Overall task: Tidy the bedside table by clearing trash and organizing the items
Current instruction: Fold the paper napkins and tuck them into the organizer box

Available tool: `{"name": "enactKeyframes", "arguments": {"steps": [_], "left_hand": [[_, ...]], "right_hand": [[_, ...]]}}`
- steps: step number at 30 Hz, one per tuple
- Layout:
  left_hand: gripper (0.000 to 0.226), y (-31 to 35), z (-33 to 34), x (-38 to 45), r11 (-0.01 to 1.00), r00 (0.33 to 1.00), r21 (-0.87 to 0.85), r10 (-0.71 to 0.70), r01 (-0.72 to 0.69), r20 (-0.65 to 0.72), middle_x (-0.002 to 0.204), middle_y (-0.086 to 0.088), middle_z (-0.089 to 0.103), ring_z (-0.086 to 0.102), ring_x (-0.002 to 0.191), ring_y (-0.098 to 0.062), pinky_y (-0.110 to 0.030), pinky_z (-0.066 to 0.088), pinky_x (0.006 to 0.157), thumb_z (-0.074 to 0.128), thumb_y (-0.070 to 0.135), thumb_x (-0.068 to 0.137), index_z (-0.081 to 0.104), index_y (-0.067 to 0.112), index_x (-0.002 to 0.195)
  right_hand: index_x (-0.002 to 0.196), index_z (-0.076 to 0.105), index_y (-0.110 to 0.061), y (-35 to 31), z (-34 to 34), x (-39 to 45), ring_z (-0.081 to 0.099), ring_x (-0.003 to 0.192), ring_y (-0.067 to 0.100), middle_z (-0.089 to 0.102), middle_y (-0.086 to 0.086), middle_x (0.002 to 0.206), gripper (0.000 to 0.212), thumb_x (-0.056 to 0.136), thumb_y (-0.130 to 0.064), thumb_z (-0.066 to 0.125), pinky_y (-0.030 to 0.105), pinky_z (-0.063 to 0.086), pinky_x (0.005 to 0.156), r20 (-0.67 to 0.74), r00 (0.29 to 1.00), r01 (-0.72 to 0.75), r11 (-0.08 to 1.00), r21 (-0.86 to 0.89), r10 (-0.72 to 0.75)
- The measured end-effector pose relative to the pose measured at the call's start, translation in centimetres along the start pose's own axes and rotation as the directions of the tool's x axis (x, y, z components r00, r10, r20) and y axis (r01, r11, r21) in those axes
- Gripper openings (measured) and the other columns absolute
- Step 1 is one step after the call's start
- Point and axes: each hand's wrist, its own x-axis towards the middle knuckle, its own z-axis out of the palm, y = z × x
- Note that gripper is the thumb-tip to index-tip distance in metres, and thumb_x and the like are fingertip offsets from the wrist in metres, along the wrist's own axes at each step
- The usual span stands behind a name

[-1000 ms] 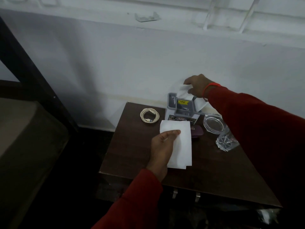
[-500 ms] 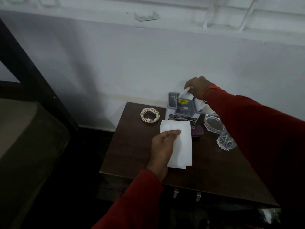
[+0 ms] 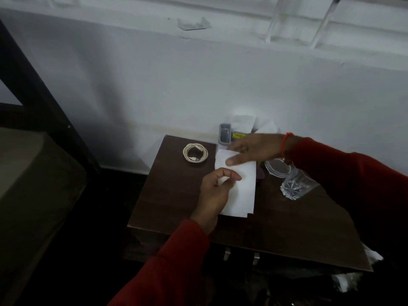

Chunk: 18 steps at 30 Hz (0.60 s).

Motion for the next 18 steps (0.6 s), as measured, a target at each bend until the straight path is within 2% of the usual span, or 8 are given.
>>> {"name": "enactKeyframes", "arguments": {"steps": [2, 3, 4, 6, 10, 12, 14, 18], "left_hand": [[0.035, 0.2, 0.0, -0.1, 1.000, 1.000, 0.001, 0.022, -0.022, 0.014, 0.095, 0.015, 0.071, 0.062, 0.093, -0.004, -0.018, 0.048, 0.067, 0.061, 0.001, 0.095, 0.068, 0.024, 0.070], [0.032, 0.2, 0.1, -0.1, 0.999, 1.000, -0.034, 0.027, -0.026, 0.006, 0.098, 0.008, 0.072, 0.063, 0.092, -0.007, -0.019, 0.050, 0.068, 0.062, -0.002, 0.093, 0.066, 0.023, 0.073], [0.027, 0.3, 0.0, -0.1, 0.996, 1.000, -0.085, 0.023, -0.025, -0.020, 0.101, 0.002, 0.072, 0.066, 0.091, -0.009, -0.021, 0.052, 0.069, 0.064, -0.004, 0.092, 0.063, 0.021, 0.079], [0.024, 0.5, -0.2, 0.0, 0.987, 0.995, -0.159, -0.009, -0.007, -0.098, 0.101, 0.003, 0.071, 0.069, 0.089, -0.007, -0.025, 0.056, 0.070, 0.069, -0.003, 0.090, 0.058, 0.019, 0.095], [0.045, 0.6, -0.6, 0.4, 0.981, 0.990, -0.192, -0.066, 0.041, -0.125, 0.105, 0.006, 0.072, 0.069, 0.097, -0.010, -0.030, 0.059, 0.074, 0.077, 0.005, 0.086, 0.058, 0.029, 0.118], [0.040, 0.4, -0.5, 0.5, 0.984, 0.995, -0.171, -0.056, 0.041, -0.082, 0.108, 0.004, 0.075, 0.071, 0.100, -0.012, -0.032, 0.060, 0.078, 0.077, 0.005, 0.087, 0.062, 0.029, 0.116], [0.030, 0.3, -0.5, 0.4, 0.987, 0.997, -0.150, -0.064, 0.058, -0.040, 0.101, 0.009, 0.077, 0.073, 0.094, -0.007, -0.028, 0.061, 0.075, 0.076, 0.008, 0.088, 0.067, 0.030, 0.106], [0.016, 0.3, -0.5, 0.5, 0.976, 0.992, -0.186, -0.123, 0.118, -0.019, 0.092, 0.006, 0.079, 0.075, 0.089, -0.012, -0.041, 0.064, 0.081, 0.077, 0.014, 0.089, 0.071, 0.026, 0.097]], "right_hand": [[0.108, 0.068, -0.003, 0.5, 0.2, -0.5, 0.067, 0.056, 0.000, 0.073, 0.005, 0.085, 0.035, 0.088, -0.031, 0.073, 0.022, 0.055, 0.053, -0.024, 0.999, 0.027, 0.997, 0.067, -0.026], [0.103, 0.069, -0.002, 0.8, 0.0, -0.7, 0.065, 0.052, -0.002, 0.072, 0.005, 0.081, 0.030, 0.088, -0.026, 0.075, 0.024, 0.055, 0.053, -0.084, 0.996, 0.041, 0.995, 0.096, -0.033], [0.100, 0.070, -0.003, 1.1, -0.4, -0.8, 0.065, 0.053, -0.001, 0.072, 0.005, 0.080, 0.025, 0.086, -0.023, 0.076, 0.027, 0.056, 0.056, -0.147, 0.989, 0.045, 0.990, 0.133, -0.025], [0.096, 0.070, -0.007, 1.5, -1.1, -1.0, 0.069, 0.058, 0.004, 0.074, 0.004, 0.079, 0.022, 0.084, -0.022, 0.078, 0.030, 0.058, 0.059, -0.239, 0.971, 0.049, 0.973, 0.226, 0.006], [0.094, 0.071, -0.019, 2.5, -1.5, -1.2, 0.076, 0.068, 0.015, 0.078, 0.002, 0.080, 0.016, 0.081, -0.022, 0.081, 0.030, 0.060, 0.052, -0.186, 0.982, 0.026, 0.946, 0.323, 0.037], [0.094, 0.072, -0.022, 2.7, -1.6, -1.2, 0.076, 0.066, 0.014, 0.078, 0.000, 0.077, 0.016, 0.081, -0.020, 0.081, 0.031, 0.061, 0.052, -0.185, 0.982, 0.029, 0.963, 0.268, 0.022], [0.097, 0.074, -0.017, 2.7, -2.0, -1.1, 0.076, 0.065, 0.016, 0.079, 0.001, 0.077, 0.019, 0.080, -0.019, 0.082, 0.034, 0.063, 0.055, -0.200, 0.979, 0.027, 0.971, 0.239, 0.022], [0.088, 0.075, -0.019, 3.0, -2.4, -0.9, 0.077, 0.069, 0.026, 0.078, 0.012, 0.083, 0.008, 0.081, -0.018, 0.080, 0.043, 0.064, 0.059, -0.223, 0.974, 0.030, 0.952, 0.303, 0.041]]}}
